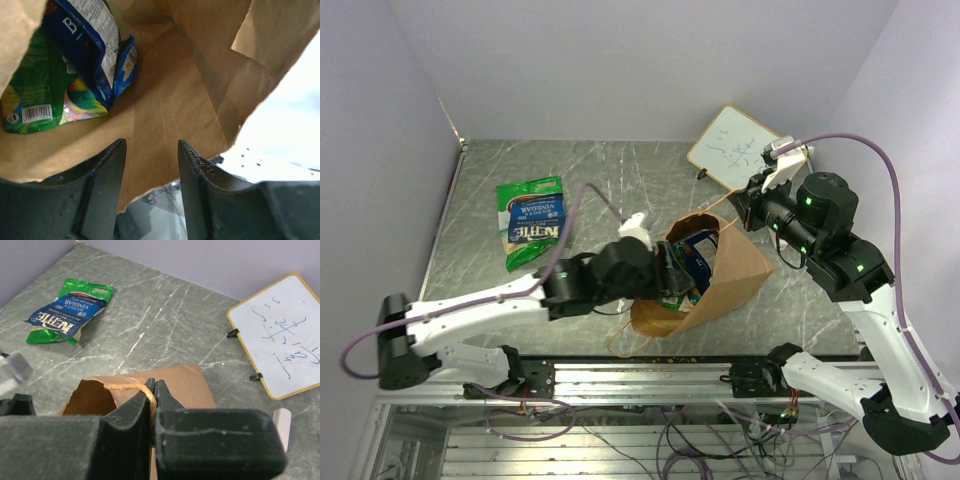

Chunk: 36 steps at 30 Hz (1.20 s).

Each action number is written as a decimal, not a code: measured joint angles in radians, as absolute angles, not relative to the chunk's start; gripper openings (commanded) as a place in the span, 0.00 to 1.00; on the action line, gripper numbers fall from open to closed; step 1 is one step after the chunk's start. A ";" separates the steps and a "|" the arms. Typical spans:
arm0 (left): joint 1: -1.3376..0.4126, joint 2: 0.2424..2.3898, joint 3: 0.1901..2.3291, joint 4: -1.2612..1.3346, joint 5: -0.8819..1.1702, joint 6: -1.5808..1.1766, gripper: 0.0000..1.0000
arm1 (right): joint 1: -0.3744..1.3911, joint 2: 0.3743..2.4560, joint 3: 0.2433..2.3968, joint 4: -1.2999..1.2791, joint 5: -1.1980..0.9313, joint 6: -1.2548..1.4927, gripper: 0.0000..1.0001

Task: Take the snacks out of the paper bag
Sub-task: Take out the snack from the paper bag.

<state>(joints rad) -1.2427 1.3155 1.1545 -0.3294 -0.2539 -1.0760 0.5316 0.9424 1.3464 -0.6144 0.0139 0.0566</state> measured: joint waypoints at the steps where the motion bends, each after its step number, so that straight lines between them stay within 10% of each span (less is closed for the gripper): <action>1: -1.248 1.340 1.166 -0.319 -0.264 -1.065 0.45 | 0.532 0.939 1.346 -0.612 0.014 0.055 0.00; 19: -1.245 1.576 1.188 -0.192 -0.415 -0.967 0.25 | 0.531 0.950 1.357 -0.596 -0.016 0.084 0.00; 36: -1.203 1.805 1.336 -0.166 -0.575 -0.946 0.79 | 0.531 0.981 1.397 -0.610 -0.028 0.101 0.00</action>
